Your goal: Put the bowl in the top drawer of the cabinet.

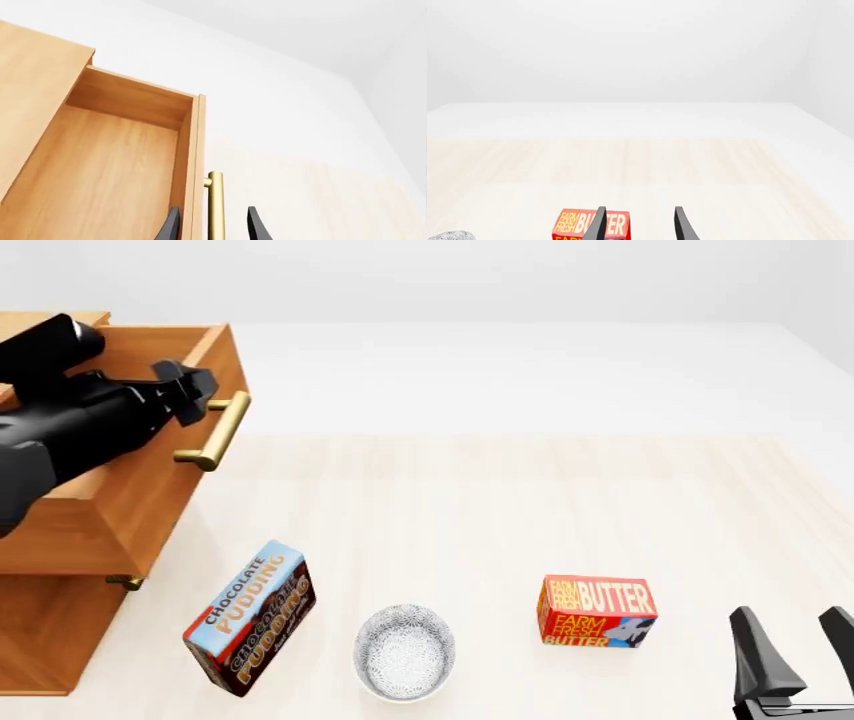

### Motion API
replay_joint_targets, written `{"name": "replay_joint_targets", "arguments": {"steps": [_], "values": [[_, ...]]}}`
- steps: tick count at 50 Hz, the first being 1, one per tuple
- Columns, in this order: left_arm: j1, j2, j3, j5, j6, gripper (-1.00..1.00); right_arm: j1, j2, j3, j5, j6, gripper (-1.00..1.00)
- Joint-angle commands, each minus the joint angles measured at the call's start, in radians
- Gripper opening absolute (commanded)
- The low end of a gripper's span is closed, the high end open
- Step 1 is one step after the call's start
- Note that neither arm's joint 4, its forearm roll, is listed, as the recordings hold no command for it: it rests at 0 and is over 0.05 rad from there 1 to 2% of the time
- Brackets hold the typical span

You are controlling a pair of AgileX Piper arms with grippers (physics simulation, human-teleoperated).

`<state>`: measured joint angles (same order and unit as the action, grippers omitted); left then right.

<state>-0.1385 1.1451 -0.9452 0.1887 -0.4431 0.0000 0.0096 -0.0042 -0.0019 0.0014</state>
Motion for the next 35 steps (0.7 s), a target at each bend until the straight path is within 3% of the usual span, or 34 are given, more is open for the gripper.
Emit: {"name": "replay_joint_targets", "arguments": {"steps": [1,35], "values": [[-0.038,0.043,0.003,0.007,0.044,1.0,0.0,0.0,0.0,0.0,0.0,1.0],[-0.174,0.048,-0.048,0.04,0.119,1.0,0.0,0.0,0.0,0.0,0.0,1.0]]}}
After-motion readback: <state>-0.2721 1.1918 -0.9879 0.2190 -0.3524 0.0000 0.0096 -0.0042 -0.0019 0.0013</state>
